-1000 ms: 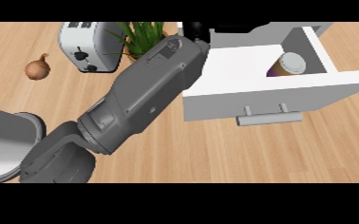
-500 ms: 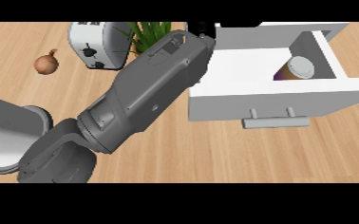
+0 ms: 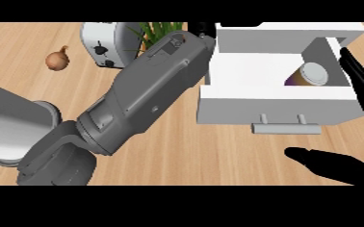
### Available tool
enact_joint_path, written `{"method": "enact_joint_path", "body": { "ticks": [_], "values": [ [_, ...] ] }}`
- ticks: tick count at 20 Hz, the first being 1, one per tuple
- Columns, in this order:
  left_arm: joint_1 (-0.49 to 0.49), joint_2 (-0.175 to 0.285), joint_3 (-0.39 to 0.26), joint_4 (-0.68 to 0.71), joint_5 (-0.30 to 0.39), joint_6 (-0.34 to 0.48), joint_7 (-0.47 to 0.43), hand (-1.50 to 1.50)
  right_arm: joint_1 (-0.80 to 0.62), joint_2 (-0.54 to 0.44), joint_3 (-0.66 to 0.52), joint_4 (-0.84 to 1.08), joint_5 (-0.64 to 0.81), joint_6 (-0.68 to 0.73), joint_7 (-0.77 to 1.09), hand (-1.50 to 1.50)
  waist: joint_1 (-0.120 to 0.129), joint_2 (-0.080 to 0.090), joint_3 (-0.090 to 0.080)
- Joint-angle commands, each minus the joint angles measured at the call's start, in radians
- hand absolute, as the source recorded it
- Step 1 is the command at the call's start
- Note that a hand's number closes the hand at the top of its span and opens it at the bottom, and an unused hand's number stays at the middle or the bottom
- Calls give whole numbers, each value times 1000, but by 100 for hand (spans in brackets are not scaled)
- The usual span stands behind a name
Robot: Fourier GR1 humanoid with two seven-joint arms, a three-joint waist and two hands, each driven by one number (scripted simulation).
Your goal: Pick up the can, place it into the drawer and close the drawer
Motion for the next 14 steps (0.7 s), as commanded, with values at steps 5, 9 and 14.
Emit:
{"method": "enact_joint_path", "body": {
  "ticks": [5, 9, 14],
  "values": [
    [55, 54, 1, -53, -49, -6, 48, -150, -218, -34, 142, 270, 257, -85, -8, -150, 12, -8, -1],
    [70, 76, -2, -96, -68, -4, 79, -150, -322, -20, 182, 502, 368, -189, -59, -150, 21, -6, 0],
    [87, 142, -3, -129, -96, 7, 103, -150, -396, -60, 223, 716, 505, -259, -101, -150, 24, -3, 0]
  ]
}}
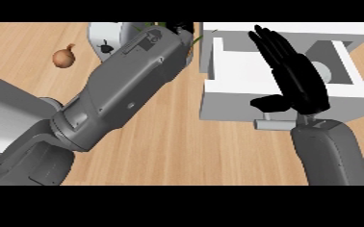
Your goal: Pick up the can, place it into the drawer and close the drawer
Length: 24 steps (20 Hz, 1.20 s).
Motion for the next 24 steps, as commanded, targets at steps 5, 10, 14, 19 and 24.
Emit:
{"method": "enact_joint_path", "body": {
  "ticks": [5, 10, 14, 19, 24],
  "values": [
    [5, 107, -5, -113, -43, 26, 118, -150, -190, 24, -9, 421, 147, -194, -16, -150, 10, 1, 1],
    [123, 187, 8, -224, -74, 15, 125, -150, -230, 25, -28, 602, 183, -310, -52, -150, -2, 0, 1],
    [122, 234, 13, -270, -73, -2, 189, -150, -305, 34, -53, 795, 242, -458, -52, -150, 14, 6, 1],
    [199, 286, 7, -378, -97, 1, 194, -150, -351, 18, -106, 937, 260, -589, -54, -150, 29, 8, 2],
    [220, 272, 13, -431, -117, 45, 205, -150, -437, 38, -135, 1061, 278, -684, -39, -150, 31, 9, 2]
  ]
}}
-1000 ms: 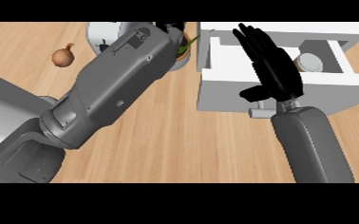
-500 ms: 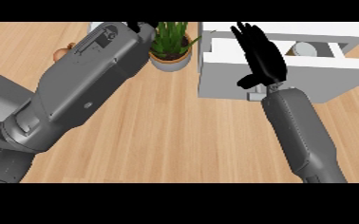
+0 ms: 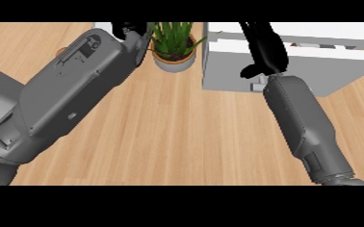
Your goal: Pick up the can, place it into the drawer and close the drawer
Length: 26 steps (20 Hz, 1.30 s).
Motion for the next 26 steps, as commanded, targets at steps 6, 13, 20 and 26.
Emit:
{"method": "enact_joint_path", "body": {
  "ticks": [6, 13, 20, 26],
  "values": [
    [27, 44, 21, -76, -26, 12, 59, -150, -133, -10, -70, 272, 19, -171, 8, -150, 9, 26, 17],
    [34, 83, 12, -132, -51, 10, 96, -150, -282, -19, -100, 369, 32, -205, 69, -150, 41, 33, 17],
    [48, 91, 3, -203, -68, 36, 124, -150, -346, -113, -127, 419, 18, -174, 24, -150, 54, 35, 18],
    [69, 104, 14, -242, -66, 28, 139, -150, -394, -101, -167, 463, -30, -81, -45, -150, 66, 39, 19]
  ]
}}
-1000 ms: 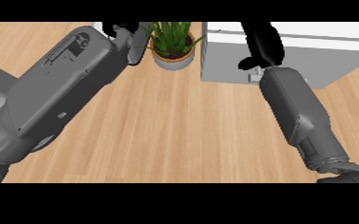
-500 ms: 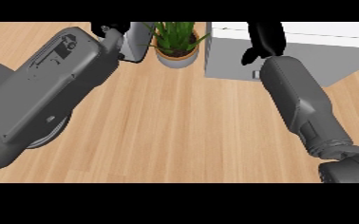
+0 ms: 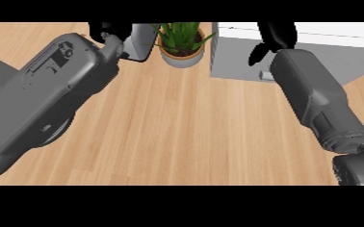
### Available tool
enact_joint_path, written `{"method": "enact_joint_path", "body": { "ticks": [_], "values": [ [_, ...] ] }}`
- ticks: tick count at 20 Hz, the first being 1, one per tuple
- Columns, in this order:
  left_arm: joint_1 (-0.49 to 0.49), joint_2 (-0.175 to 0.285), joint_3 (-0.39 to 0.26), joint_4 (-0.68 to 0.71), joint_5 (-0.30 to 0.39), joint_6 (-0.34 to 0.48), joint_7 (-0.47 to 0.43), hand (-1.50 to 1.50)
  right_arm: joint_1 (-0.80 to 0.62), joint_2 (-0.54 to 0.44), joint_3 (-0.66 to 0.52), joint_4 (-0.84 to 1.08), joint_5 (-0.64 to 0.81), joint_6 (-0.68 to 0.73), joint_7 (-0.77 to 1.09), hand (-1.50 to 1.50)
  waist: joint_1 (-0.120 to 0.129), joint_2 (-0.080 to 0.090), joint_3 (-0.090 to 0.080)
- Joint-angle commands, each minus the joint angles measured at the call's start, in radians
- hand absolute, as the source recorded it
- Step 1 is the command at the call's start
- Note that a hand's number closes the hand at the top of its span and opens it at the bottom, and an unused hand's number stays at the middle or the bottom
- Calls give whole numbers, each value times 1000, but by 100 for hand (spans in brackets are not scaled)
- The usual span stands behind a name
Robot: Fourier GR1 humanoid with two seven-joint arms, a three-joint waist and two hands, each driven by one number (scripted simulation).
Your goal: Pick up the can, place it into the drawer and close the drawer
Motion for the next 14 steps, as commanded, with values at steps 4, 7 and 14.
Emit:
{"method": "enact_joint_path", "body": {
  "ticks": [4, 7, 14],
  "values": [
    [16, 7, 2, -20, -6, -3, 11, -150, -109, 58, -192, -16, -220, 116, -127, -150, 17, -4, -4],
    [26, 29, 4, -38, -8, 3, 24, -150, -95, 77, -296, -15, -333, 167, -192, -150, 14, -13, -4],
    [83, 49, 3, -130, -14, -3, 26, -150, -79, 29, -398, -9, -430, 224, -276, -150, 23, -12, -8]
  ]
}}
